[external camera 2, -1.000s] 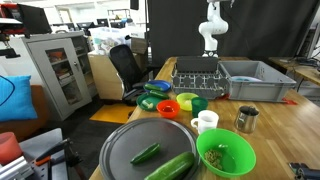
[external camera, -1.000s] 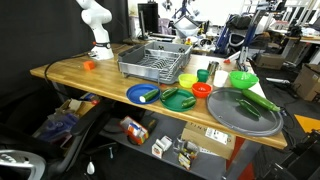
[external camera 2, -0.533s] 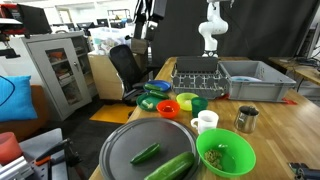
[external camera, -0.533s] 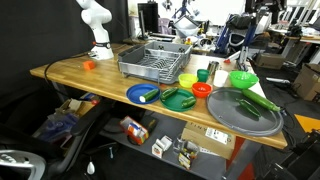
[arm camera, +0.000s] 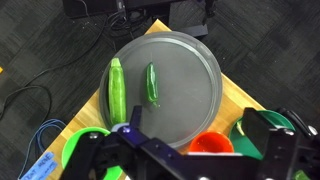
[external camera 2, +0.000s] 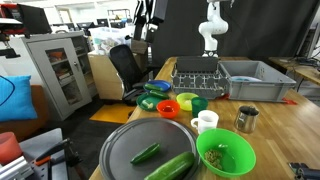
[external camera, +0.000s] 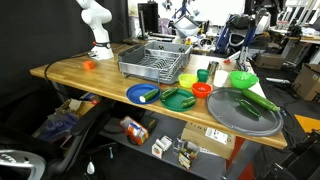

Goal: Put the green object into the the green bowl.

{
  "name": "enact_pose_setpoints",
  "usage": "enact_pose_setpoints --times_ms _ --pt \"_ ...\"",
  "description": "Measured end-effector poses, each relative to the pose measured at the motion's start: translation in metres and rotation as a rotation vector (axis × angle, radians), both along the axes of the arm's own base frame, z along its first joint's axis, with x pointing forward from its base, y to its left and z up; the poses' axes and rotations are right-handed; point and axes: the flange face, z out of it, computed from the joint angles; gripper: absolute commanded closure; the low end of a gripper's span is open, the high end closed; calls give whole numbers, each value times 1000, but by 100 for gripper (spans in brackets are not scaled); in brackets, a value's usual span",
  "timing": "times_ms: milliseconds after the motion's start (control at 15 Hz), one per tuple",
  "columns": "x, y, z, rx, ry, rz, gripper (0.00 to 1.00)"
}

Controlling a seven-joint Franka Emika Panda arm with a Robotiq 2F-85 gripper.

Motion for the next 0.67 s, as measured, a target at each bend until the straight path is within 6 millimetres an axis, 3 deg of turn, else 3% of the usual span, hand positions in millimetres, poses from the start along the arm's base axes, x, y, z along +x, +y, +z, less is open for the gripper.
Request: enact_pose_setpoints --times_ms 200,400,667 --pt "2 12 -24 34 11 127 0" --pt "0 21 -64 90 42 290 0" --pt "-5 9 -109 170 73 463 0"
